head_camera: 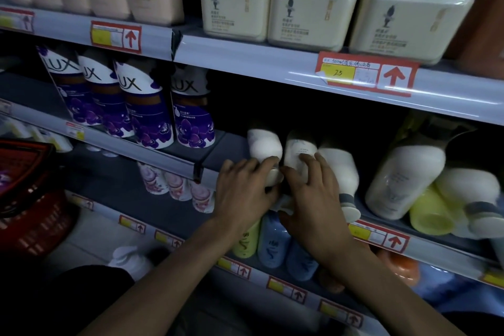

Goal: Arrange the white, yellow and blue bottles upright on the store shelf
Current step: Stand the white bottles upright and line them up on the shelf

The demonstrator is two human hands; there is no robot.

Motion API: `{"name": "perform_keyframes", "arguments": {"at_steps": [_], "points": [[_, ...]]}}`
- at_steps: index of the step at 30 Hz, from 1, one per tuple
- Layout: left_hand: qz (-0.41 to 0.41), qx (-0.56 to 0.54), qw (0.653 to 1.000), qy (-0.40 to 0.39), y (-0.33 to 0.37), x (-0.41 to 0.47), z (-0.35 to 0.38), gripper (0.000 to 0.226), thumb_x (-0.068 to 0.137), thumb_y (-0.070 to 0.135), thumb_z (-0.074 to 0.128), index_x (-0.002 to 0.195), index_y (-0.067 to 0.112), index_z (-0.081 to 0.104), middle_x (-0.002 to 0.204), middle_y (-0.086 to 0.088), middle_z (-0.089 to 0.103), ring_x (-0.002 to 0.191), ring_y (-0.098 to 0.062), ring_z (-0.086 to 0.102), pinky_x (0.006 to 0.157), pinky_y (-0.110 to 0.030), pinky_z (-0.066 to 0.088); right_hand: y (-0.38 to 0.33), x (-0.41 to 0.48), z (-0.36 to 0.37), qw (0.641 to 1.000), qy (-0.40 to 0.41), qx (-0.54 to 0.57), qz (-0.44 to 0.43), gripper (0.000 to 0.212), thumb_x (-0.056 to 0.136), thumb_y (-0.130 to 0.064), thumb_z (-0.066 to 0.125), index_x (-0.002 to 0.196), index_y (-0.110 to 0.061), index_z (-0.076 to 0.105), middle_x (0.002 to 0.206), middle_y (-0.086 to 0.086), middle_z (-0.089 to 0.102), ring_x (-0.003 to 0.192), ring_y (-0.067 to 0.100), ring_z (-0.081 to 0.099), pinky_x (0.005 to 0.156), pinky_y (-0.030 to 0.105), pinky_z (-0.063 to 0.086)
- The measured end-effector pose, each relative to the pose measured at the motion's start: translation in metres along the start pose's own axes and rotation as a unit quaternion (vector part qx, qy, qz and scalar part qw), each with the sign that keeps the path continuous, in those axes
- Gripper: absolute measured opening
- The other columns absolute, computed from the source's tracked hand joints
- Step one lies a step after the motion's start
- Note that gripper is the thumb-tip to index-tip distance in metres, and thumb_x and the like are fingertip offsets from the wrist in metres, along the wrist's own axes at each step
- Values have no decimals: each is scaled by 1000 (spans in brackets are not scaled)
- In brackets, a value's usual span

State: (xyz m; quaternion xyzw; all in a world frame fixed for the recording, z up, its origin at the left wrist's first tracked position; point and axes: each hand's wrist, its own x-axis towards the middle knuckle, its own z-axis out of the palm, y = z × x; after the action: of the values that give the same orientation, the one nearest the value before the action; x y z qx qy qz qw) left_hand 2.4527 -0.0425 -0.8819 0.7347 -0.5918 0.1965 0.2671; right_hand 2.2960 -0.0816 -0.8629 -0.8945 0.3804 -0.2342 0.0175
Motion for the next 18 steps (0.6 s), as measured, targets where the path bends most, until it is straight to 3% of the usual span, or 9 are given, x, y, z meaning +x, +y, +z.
{"name": "perform_keyframes", "arguments": {"at_steps": [5, 8, 12, 15, 18], "points": [[-66, -94, 991, 67, 3, -2, -18, 44, 81, 46, 73, 122, 31, 69, 94, 4, 74, 88, -24, 69, 79, -42, 48, -5, -3, -6, 995, 33, 85, -30, 82, 77, -20, 81, 151, -18, 45, 152, 13, 43, 145, 38, 37, 116, 53, 41], [-93, -121, 984, 94, 0, -1, -30, 39, 84, 52, 67, 117, 32, 68, 91, 9, 72, 84, -19, 67, 80, -42, 47, -8, -2, -7, 993, 43, 109, -33, 79, 81, -16, 78, 152, -17, 43, 148, 7, 48, 132, 32, 50, 106, 44, 50], [-131, -144, 964, 180, -5, 6, -48, 33, 81, 49, 72, 105, 26, 72, 73, 7, 70, 73, -14, 58, 68, -32, 46, -16, 8, -8, 992, 38, 116, -12, 72, 83, -12, 75, 148, -16, 44, 145, 5, 51, 117, 30, 58, 86, 33, 50], [-188, -218, 940, 183, -12, 11, -58, 36, 79, 56, 71, 106, 32, 69, 74, 9, 69, 74, -19, 65, 63, -37, 52, -25, 19, -10, 989, 23, 147, -6, 69, 85, -8, 73, 148, -14, 44, 143, 8, 51, 111, 32, 59, 80, 38, 52], [-232, -280, 910, 199, -19, 19, -66, 37, 79, 57, 73, 106, 32, 70, 77, 11, 70, 74, -12, 67, 63, -41, 56, -31, 31, -2, 984, 10, 177, 29, 68, 85, -7, 72, 148, -14, 44, 141, 10, 54, 115, 33, 59, 84, 41, 51]]}}
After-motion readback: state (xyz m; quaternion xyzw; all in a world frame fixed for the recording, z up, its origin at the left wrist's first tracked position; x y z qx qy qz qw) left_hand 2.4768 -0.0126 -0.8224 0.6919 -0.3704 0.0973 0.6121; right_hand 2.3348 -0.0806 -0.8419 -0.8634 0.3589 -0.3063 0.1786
